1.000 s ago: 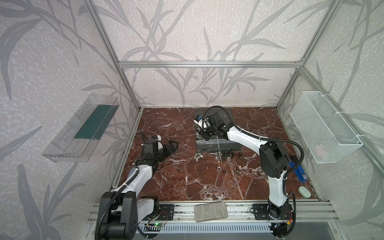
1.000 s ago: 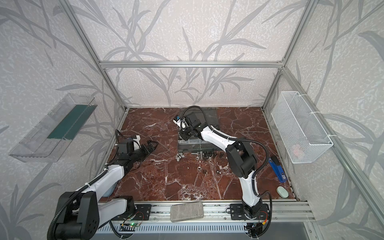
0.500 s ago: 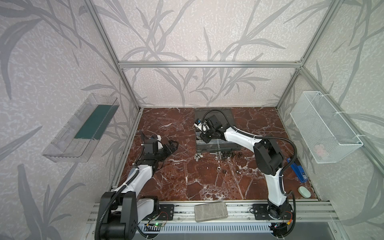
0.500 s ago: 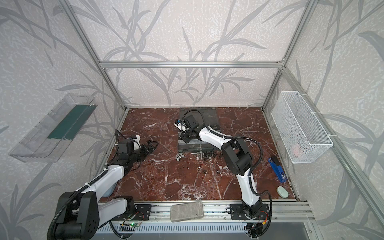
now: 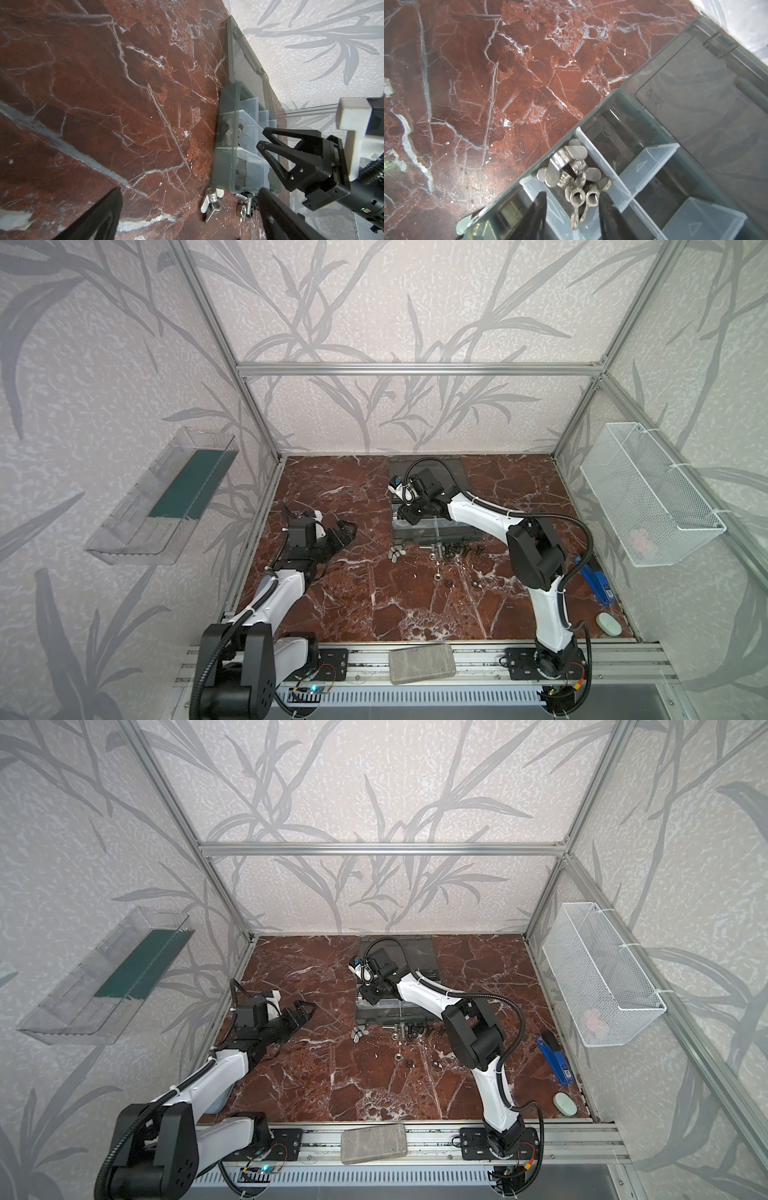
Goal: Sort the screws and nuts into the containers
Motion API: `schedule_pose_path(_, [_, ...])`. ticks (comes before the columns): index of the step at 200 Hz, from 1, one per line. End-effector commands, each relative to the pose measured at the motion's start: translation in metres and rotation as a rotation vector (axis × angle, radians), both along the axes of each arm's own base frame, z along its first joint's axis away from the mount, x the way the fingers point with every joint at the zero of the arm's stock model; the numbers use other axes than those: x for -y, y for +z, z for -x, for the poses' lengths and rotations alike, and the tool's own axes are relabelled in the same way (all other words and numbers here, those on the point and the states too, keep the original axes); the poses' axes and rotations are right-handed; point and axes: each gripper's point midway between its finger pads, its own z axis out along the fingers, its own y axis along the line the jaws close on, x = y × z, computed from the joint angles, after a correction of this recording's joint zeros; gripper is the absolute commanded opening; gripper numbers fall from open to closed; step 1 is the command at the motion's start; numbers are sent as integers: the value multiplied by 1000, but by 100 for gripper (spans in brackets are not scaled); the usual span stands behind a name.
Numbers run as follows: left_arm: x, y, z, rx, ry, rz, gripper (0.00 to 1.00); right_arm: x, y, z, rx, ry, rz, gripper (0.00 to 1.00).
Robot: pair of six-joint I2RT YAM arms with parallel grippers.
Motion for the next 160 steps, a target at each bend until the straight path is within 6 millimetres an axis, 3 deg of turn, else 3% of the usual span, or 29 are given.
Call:
schedule_pose_path(1, [-1,0,0,7,1,1,100,2,26,1,30,0,-31,44])
schedule_pose_path(46, [-1,0,-1,3,1,-1,100,5,56,33,28,54,-106,46])
schedule_pose_path(72, [-1,0,0,1,1,-2,99,8,60,59,3,84,-145,47])
schedule_pose_path(129, [-1,-1,1,-5,0,-1,99,3,34,128,-64,209,-123,50])
schedule_pose_path(160, [-1,-1,3,-8,3,1,100,-7,18,154,-94,255,-127,51])
